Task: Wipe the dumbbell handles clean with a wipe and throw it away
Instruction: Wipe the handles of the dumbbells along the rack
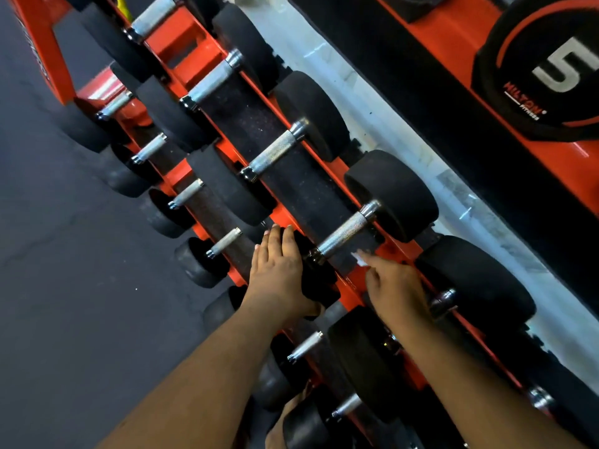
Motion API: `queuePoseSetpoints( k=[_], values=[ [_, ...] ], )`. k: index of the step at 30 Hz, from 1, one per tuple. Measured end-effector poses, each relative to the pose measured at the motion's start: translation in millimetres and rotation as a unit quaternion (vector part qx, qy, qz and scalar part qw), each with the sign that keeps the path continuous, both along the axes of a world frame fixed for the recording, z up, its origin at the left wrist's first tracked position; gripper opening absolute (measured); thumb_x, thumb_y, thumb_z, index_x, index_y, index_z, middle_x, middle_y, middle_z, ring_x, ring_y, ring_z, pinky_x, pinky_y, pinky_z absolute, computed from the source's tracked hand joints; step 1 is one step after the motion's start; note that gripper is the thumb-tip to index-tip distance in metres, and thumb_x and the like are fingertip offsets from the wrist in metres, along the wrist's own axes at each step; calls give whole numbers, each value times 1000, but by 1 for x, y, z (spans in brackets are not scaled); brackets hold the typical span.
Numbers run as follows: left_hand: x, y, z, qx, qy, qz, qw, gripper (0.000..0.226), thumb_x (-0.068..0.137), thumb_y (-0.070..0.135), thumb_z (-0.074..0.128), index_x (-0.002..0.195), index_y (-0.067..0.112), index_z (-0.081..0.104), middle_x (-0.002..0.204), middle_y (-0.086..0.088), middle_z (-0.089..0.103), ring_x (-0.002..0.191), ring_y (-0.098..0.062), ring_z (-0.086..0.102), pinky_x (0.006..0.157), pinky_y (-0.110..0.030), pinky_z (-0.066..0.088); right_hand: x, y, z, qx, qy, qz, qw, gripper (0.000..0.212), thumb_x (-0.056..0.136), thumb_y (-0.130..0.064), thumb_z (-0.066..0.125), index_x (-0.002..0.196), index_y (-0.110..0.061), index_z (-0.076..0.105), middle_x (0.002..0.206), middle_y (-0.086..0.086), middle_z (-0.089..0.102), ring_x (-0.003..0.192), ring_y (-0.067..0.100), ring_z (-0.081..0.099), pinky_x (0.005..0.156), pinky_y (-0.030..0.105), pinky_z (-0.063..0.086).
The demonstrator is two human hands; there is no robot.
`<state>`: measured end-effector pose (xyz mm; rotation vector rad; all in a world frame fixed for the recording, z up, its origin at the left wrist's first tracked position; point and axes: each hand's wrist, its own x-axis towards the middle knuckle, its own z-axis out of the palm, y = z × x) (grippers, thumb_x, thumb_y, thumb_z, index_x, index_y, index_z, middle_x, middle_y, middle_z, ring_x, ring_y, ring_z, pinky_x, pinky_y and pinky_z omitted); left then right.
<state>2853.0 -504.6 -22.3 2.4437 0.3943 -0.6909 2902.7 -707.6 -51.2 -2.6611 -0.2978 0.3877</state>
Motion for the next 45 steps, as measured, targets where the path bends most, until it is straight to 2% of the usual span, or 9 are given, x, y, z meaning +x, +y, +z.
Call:
queuePoseSetpoints(
  k=[1,5,10,13,19,24,29,40,45],
  values=[
    [0,0,0,0,0,0,1000,153,59,50,93,159,11,-17,169,-10,-17,155,-25,-18,127,-43,-6,2,8,-1,79,80,-144,983,35,96,-6,61,126,-21,70,107,4,75,89,15,69,76,27,54],
    [0,0,1,-5,-1,1,1000,153,60,49,93,159,11,-17,169,-9,-18,155,-24,-19,128,-42,-5,28,47,-4,412,255,-507,713,25,98,0,54,107,-17,71,101,7,73,96,21,69,77,35,56],
    [-1,-1,2,-3,-1,7,1000,153,58,49,94,159,11,-15,169,-11,-15,156,-24,-17,127,-42,-6,56,78,23,519,259,-524,624,14,94,-6,59,108,-8,63,101,9,69,100,21,67,71,29,47],
    [0,-1,2,-7,0,5,1000,152,59,48,93,159,11,-15,169,-11,-15,156,-24,-17,127,-42,-6,61,83,25,512,279,-522,622,11,93,-8,62,82,-9,62,72,3,63,72,16,63,61,26,50],
    [-1,1,0,-6,1,3,1000,152,60,48,93,159,11,-16,169,-10,-16,156,-24,-18,127,-42,-7,53,64,15,524,300,-496,624,41,90,-19,66,130,-8,60,123,9,68,114,22,64,104,39,43],
    [-1,0,2,-4,1,5,1000,152,60,48,93,159,12,-17,169,-10,-17,155,-24,-19,127,-42,-6,60,73,20,525,323,-482,622,12,96,-22,60,96,-11,65,94,7,67,91,21,64,80,35,51],
    [-1,0,-2,2,0,6,1000,154,59,48,94,159,11,-16,169,-11,-16,156,-24,-18,127,-42,-6,43,64,18,515,354,-470,624,32,93,-32,61,123,-20,61,130,-1,62,115,18,57,111,49,30],
    [0,-1,0,5,0,4,1000,153,58,49,94,159,10,-15,169,-12,-14,156,-25,-16,127,-41,-7,31,64,13,533,343,-451,628,38,93,-29,64,130,-17,61,122,7,69,115,21,63,98,39,49],
    [0,-1,5,-5,3,5,1000,151,60,49,92,159,11,-15,169,-11,-16,156,-24,-17,127,-40,-7,34,73,14,505,378,-458,627,21,94,-30,64,106,-13,66,101,5,70,95,21,66,93,37,49]
  ],
)
